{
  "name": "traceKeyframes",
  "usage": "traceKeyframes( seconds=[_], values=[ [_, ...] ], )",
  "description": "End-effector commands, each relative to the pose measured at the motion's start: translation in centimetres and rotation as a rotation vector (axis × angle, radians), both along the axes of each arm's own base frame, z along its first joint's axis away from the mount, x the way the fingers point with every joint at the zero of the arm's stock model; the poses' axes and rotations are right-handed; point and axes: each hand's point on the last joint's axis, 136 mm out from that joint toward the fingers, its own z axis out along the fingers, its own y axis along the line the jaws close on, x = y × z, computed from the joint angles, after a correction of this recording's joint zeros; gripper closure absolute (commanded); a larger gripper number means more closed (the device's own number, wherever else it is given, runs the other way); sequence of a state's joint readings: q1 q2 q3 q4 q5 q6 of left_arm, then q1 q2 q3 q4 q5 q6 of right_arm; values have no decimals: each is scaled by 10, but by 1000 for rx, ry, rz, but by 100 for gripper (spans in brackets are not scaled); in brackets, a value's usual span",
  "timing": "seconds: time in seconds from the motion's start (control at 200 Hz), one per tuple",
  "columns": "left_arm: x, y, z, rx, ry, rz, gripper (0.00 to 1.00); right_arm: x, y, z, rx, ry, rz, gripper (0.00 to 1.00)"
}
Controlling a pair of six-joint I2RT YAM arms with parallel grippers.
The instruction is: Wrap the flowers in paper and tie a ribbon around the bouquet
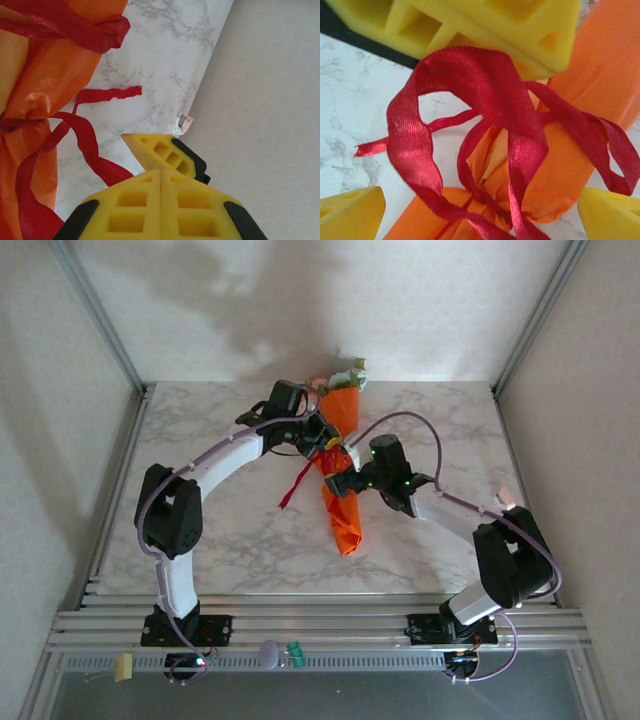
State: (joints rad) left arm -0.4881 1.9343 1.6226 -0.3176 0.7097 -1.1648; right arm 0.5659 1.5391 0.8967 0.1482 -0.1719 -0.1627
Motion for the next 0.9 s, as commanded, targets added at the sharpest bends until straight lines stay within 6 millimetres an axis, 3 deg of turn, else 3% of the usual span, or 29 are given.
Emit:
traceKeyframes(
  seconds=[0.0,0.1,0.22,0.455,0.591,0.671,0.766,0.846,0.896],
  values=[
    [7,5,17,-10,-23,23,100,15,13,17,23,-65,-17,1],
    [7,4,17,-9,-22,23,100,20,14,14,10,-60,-39,2],
    [8,5,17,-9,-21,24,100,26,13,11,-1,-53,-65,14],
    [12,9,18,-2,-27,35,100,20,17,12,-2,-18,-34,63],
    [15,9,20,-3,-31,39,100,17,16,11,1,1,-31,100],
    [15,9,19,-1,-23,50,100,18,15,12,12,12,-42,100],
    [15,14,16,26,-3,86,60,21,10,13,49,50,-63,100],
    [15,26,13,70,17,152,46,23,5,15,89,82,-74,100],
    [14,38,10,90,44,219,42,24,2,16,110,95,-74,100]
  ],
)
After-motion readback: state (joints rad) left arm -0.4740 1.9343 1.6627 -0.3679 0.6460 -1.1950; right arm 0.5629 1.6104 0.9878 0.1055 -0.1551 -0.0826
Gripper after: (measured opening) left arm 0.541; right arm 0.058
